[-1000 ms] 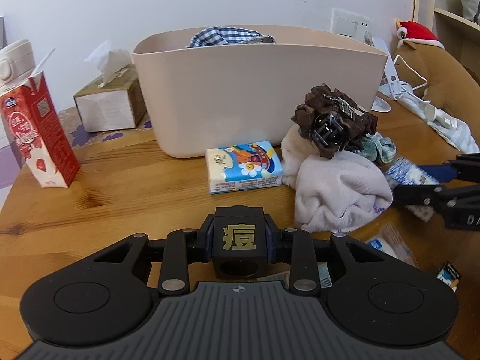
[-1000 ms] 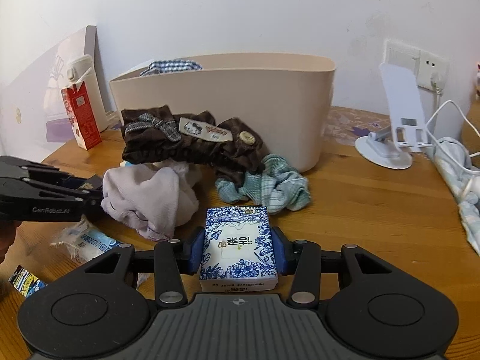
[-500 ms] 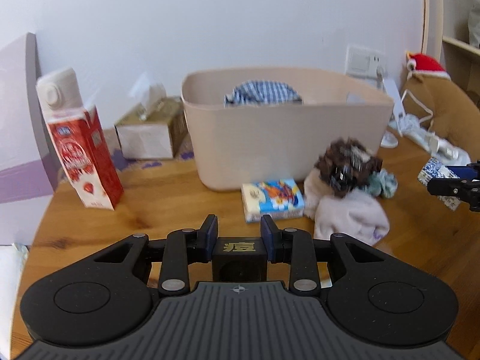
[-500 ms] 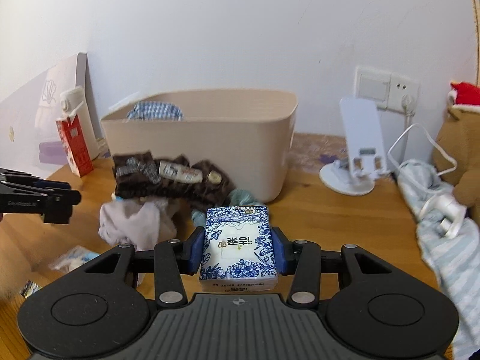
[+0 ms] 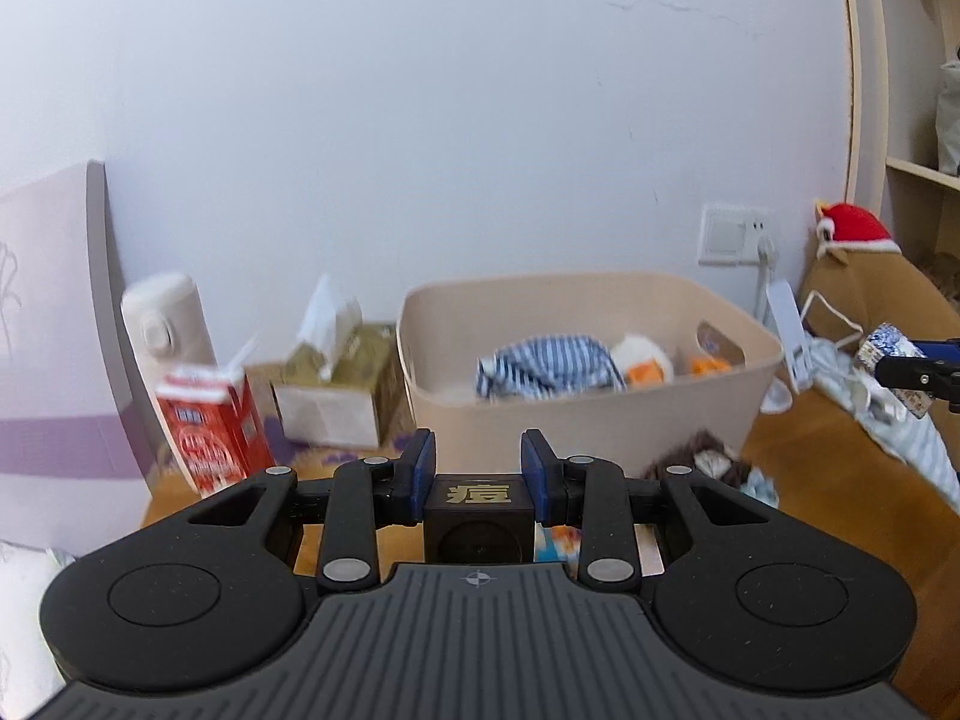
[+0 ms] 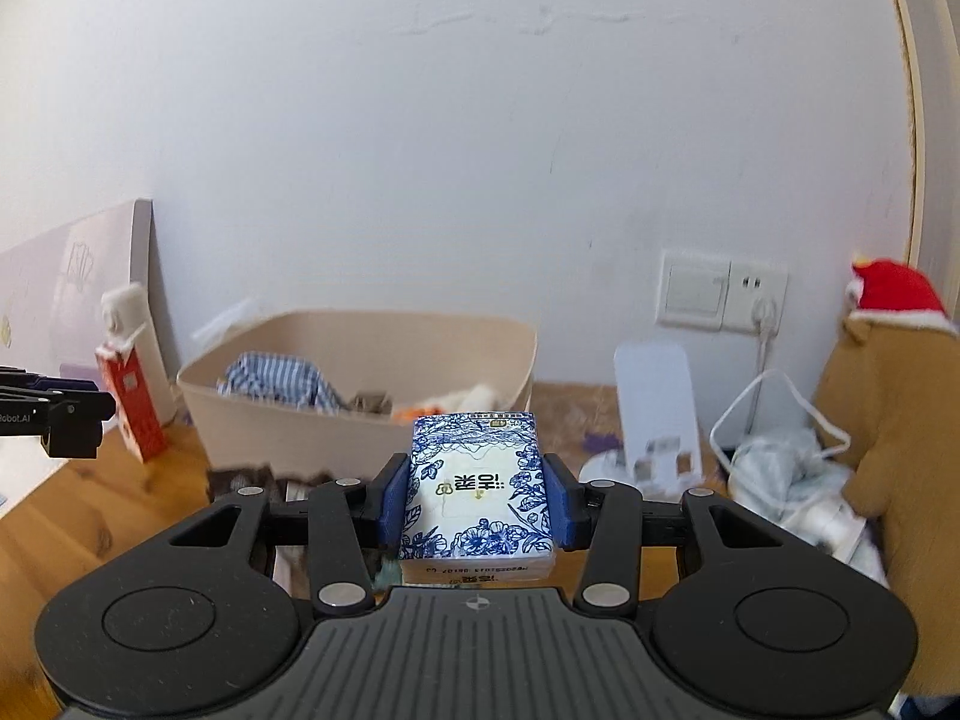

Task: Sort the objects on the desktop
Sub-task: 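Lift the black box and tissue pack into the beige bin and open both grippers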

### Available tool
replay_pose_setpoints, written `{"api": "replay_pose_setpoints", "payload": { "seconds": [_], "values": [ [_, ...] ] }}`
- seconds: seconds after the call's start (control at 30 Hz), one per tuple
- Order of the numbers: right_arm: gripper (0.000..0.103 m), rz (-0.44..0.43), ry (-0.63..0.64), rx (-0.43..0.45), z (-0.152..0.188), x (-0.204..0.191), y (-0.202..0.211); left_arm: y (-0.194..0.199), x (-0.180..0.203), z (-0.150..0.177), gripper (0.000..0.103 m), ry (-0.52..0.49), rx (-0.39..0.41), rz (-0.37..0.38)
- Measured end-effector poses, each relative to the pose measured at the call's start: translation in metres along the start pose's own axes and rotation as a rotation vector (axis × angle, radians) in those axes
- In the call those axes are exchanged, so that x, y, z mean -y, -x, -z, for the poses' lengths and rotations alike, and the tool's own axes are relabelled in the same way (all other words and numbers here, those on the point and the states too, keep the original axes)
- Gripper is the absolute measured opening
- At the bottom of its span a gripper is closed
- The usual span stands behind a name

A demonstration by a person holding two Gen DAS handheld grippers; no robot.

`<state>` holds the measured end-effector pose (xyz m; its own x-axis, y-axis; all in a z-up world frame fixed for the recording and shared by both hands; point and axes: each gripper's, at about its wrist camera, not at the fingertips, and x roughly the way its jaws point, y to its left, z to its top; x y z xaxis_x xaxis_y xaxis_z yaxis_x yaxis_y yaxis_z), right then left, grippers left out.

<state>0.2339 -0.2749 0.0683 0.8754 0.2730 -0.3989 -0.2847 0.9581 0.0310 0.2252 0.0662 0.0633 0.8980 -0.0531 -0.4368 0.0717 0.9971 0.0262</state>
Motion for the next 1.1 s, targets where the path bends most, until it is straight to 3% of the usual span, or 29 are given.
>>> {"api": "replay_pose_setpoints", "payload": {
  "seconds": [0.27, 0.67, 1.1],
  "values": [
    [0.043, 0.008, 0.011, 0.046, -0.036, 0.000, -0.009, -0.012, 0.000, -0.045, 0.032, -0.004, 0.053, -0.018],
    [0.043, 0.026, 0.041, 0.009, -0.075, -0.010, -0.069, -0.068, 0.021, -0.089, 0.032, -0.059, 0.068, -0.071],
    [0.043, 0.025, 0.072, -0.071, -0.067, -0.036, -0.145, -0.150, 0.036, -0.078, 0.032, -0.026, -0.087, -0.074]
  ]
}}
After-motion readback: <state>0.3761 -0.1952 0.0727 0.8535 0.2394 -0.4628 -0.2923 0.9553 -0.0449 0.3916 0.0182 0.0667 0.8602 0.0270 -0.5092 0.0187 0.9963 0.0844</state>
